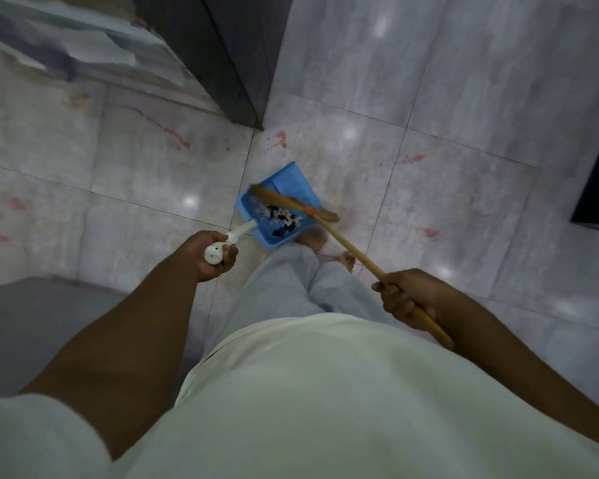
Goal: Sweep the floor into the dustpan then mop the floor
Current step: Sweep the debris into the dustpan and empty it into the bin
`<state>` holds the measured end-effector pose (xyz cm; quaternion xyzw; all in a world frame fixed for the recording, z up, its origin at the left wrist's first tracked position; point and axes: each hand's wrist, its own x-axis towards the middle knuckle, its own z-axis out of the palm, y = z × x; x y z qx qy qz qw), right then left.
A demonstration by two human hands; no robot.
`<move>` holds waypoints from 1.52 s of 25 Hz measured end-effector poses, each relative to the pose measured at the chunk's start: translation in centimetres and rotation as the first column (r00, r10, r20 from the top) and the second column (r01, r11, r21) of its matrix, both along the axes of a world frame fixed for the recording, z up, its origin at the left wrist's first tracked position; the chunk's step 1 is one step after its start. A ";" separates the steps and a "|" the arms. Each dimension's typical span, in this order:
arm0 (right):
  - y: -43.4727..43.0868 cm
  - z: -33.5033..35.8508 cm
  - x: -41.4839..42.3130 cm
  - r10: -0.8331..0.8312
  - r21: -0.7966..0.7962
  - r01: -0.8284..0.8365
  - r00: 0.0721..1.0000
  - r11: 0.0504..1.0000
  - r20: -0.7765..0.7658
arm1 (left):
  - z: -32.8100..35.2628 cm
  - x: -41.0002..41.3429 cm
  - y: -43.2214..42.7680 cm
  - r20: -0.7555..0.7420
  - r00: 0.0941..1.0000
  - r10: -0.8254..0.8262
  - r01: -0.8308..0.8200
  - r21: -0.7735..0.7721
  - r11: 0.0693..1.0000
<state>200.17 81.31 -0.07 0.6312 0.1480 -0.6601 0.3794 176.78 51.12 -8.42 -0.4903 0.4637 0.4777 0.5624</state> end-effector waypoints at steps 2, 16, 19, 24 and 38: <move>1.2 1.5 2.0 0.024 0.019 -0.024 1.000 1.000 0.001 | 0.0 0.1 -0.4 -0.001 1.000 0.013 -0.013 0.000 1.000; 7.2 3.8 3.0 0.032 0.152 -0.023 0.998 0.988 -0.059 | 3.7 6.3 -6.8 -0.066 0.961 0.269 -0.271 -0.013 0.963; 7.8 3.8 3.4 0.091 0.147 -0.079 0.993 0.986 -0.076 | 4.6 9.9 -7.8 -0.085 0.925 0.371 -0.373 -0.009 0.928; 8.7 3.7 3.7 0.191 0.169 -0.171 0.976 0.971 -0.107 | 5.4 16.2 -9.9 -0.069 0.823 0.563 -0.562 0.035 0.826; 3.2 6.0 -4.0 0.472 0.197 -0.438 0.863 0.877 -0.184 | 7.0 26.1 -13.9 -0.143 0.590 0.795 -0.797 0.052 0.601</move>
